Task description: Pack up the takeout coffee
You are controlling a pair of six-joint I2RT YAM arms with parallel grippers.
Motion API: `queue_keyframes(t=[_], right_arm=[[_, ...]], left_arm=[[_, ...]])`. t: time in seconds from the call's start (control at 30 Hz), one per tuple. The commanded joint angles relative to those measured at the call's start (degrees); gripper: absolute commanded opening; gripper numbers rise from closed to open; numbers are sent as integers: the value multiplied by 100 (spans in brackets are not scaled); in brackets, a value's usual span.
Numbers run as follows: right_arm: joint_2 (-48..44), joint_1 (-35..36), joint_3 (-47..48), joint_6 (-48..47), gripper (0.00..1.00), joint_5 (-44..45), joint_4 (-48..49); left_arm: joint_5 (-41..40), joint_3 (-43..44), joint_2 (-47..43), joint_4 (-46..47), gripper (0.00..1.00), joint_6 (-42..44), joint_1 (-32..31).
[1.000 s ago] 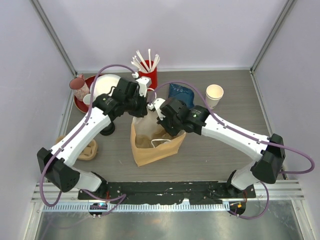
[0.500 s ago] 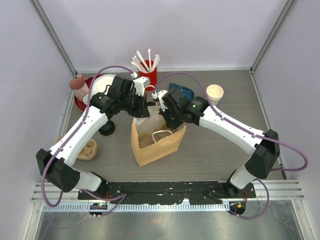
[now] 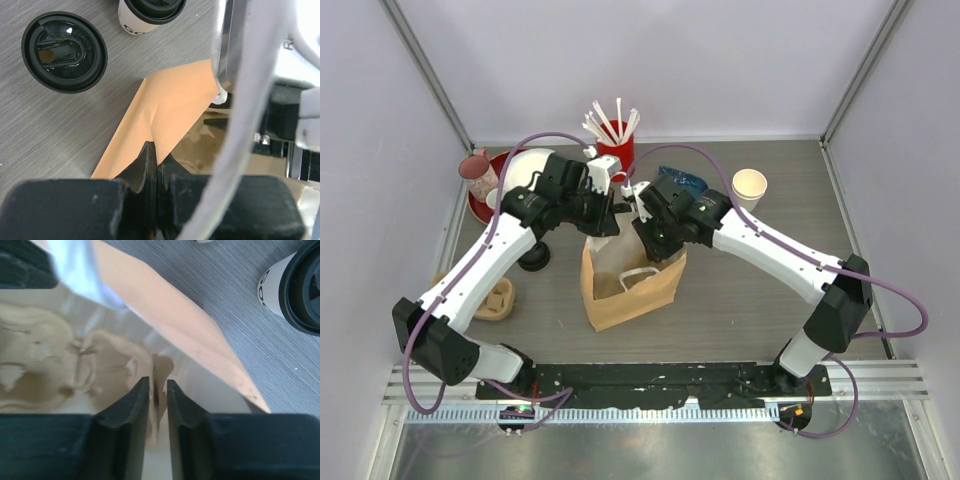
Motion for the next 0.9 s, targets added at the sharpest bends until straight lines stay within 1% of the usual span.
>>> queue_keyframes(t=[0.0,0.03,0.1,0.13,0.2,0.27,0.33,0.37,0.4,0.43,0.5,0.6,0.73,0.87], right_arm=[[149,-39,65,515,34,382,-793],[88,-22,152,515,39,575,-767],[0,31,232,506,44,821,-636],[-52,57,276,471,48,1040,-583],[-219,136,276,462,51,1252,-355],[-368,172,259,409,56,1376,-101],[-439,215,241,366,66,1429,50],[-501,224,241,296,68,1464,181],[-519,259,241,278,75,1490,243],[-562,268,232,269,78,1508,296],[-685,303,215,190,82,1499,507],[-948,365,83,41,83,1447,928],[-1283,391,-277,-144,84,1271,1639],[-1468,400,-462,-258,84,1139,1984]], left_arm=[[-65,11,-326,322,0,201,100],[-48,2,-335,287,0,236,100],[-30,-33,-370,173,0,376,100],[-21,-42,-379,138,0,412,100],[5,-68,-405,6,0,482,100],[40,-60,-422,-117,0,562,91],[40,-33,-422,-196,0,640,100],[23,-25,-423,-266,0,676,91],[5,19,-423,-302,0,702,100],[-12,46,-414,-345,0,755,83],[-47,98,-396,-460,0,799,74],[-65,168,-379,-592,0,887,56],[-109,274,-352,-767,0,983,-23],[-162,336,-343,-838,0,1027,-120]])
